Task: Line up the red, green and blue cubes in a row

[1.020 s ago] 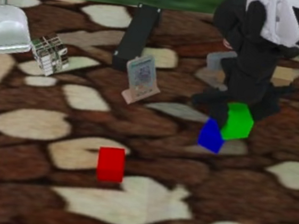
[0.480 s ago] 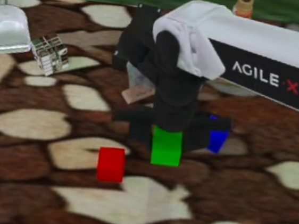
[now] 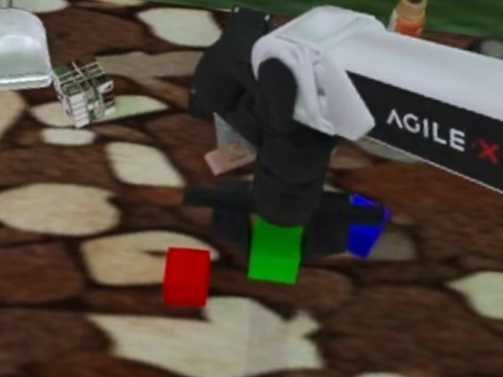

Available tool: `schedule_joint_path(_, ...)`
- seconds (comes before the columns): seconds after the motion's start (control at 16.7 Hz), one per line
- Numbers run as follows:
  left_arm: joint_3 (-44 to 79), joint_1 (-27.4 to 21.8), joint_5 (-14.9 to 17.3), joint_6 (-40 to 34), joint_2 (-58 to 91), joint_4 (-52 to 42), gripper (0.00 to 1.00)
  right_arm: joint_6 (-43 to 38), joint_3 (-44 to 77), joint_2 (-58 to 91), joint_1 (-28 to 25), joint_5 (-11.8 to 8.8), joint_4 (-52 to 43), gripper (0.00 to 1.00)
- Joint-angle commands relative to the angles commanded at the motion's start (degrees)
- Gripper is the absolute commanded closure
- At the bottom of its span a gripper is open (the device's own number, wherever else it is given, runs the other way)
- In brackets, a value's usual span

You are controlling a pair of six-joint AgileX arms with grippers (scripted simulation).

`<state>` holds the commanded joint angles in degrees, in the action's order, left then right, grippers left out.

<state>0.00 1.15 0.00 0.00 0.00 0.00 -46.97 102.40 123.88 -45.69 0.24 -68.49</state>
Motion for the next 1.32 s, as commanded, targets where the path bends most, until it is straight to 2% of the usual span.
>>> schedule_joint_path(0.36, 0.0, 0.0, 0.0, 0.0, 0.0, 0.0, 0.0, -0.19, -8.18, 2.97, -0.33, 0.1, 11.78, 1.0)
schedule_joint_path(0.66, 0.0, 0.0, 0.0, 0.0, 0.0, 0.0, 0.0, -0.21, -9.16, 3.45, -0.46, 0.13, 12.92, 1.0)
schedule_joint_path(1.32, 0.0, 0.0, 0.0, 0.0, 0.0, 0.0, 0.0, -0.21, -9.16, 3.45, -0.46, 0.13, 12.92, 0.17)
